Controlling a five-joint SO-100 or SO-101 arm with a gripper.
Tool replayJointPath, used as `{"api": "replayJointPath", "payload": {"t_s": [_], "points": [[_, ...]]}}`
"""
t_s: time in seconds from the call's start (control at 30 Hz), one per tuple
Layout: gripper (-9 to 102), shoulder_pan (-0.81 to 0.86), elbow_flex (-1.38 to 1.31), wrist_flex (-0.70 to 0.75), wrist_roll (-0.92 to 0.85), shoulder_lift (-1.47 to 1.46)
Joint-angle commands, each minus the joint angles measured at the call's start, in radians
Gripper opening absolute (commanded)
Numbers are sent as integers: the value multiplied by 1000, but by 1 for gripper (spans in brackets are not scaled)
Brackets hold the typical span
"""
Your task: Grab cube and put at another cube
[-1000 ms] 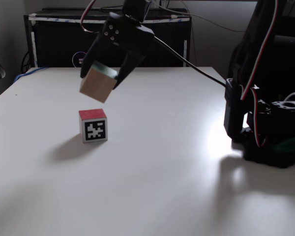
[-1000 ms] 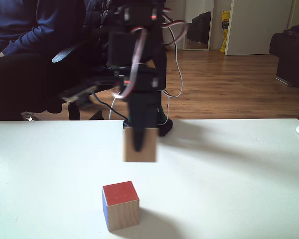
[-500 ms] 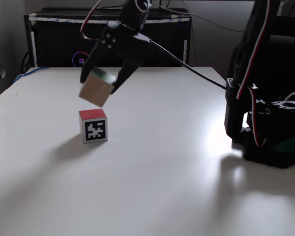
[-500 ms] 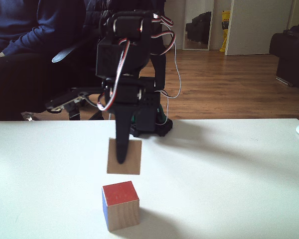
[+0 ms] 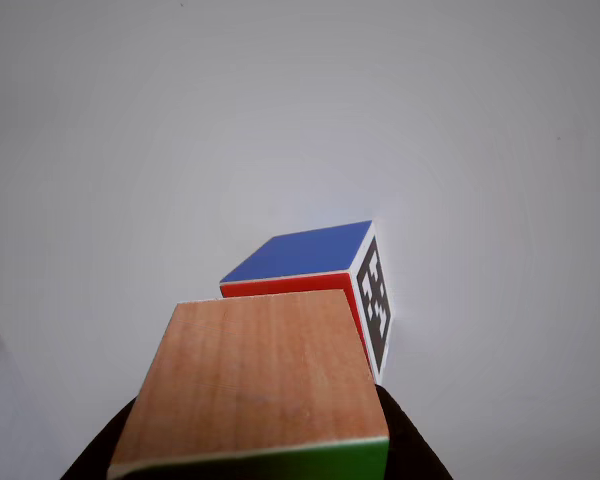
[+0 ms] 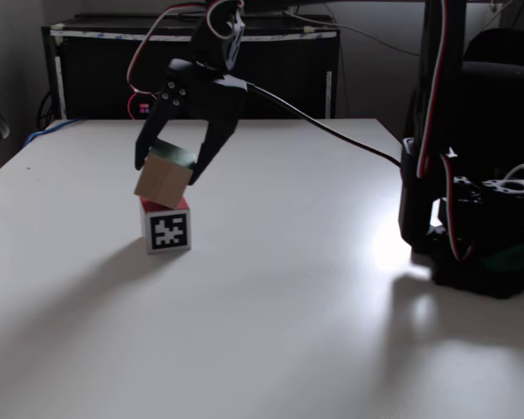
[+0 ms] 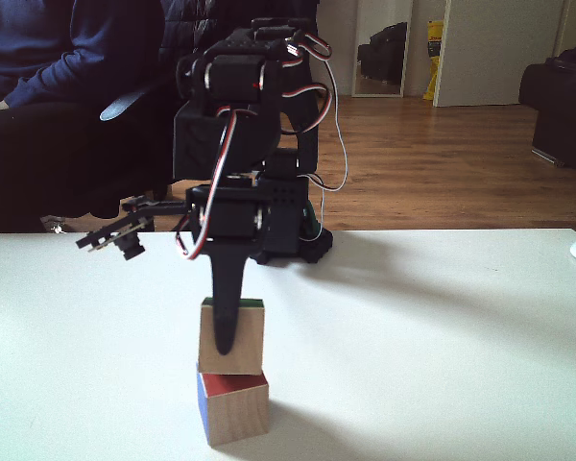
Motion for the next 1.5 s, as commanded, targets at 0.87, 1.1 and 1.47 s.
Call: {"api": "replayJointPath", "payload": {"t_s": [0.87,1.1,1.47], "points": [[27,15,-173,110,8,-67],[28,28,-193,124,-26,-98],[56,28,-207,138,-60,-97]]}}
